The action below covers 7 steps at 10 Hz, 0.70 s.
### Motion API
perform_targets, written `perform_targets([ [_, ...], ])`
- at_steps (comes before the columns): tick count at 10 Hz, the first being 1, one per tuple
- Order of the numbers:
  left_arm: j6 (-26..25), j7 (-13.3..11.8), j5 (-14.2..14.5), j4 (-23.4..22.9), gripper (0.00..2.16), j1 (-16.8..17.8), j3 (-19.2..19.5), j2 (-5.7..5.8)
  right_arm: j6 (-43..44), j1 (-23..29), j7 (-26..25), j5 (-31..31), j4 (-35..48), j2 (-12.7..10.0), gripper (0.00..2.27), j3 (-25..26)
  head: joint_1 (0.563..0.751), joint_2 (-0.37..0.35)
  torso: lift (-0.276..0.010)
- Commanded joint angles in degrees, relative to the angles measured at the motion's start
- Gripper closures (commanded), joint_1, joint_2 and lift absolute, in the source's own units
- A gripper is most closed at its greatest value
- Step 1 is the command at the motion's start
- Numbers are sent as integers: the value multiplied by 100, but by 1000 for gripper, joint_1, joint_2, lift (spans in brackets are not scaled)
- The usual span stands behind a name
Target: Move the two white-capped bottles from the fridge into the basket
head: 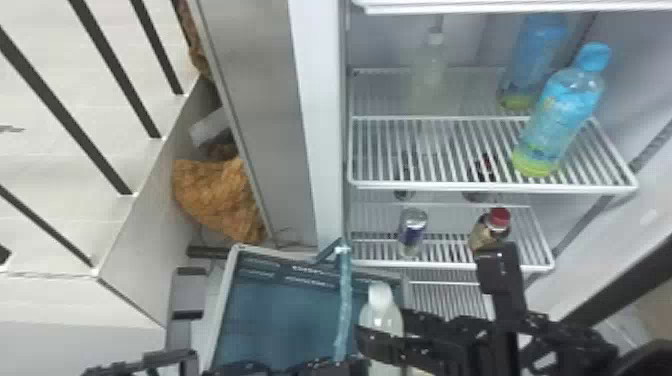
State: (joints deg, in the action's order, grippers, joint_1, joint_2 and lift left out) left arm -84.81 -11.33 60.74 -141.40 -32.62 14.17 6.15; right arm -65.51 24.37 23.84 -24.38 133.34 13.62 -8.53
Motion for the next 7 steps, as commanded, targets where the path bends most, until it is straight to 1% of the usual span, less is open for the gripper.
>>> perform_targets([
  [1,-13,0,-6,0,1214,0,0,0,55,10,6,95,60,0,64,-15,695,60,0],
  [4,-27,0,-6,0,1214,14,0,9,237,94,6,210,159,-9,79,8,695,55,0],
  [6,-27,0,-6,0,1214,14,12,9,490,333,-73,667,595,-96,79,214,695,42,0],
  [7,-27,0,-6,0,1214,14,23,9,589,502,-214,872,876,-140,78,316,695,30,0],
])
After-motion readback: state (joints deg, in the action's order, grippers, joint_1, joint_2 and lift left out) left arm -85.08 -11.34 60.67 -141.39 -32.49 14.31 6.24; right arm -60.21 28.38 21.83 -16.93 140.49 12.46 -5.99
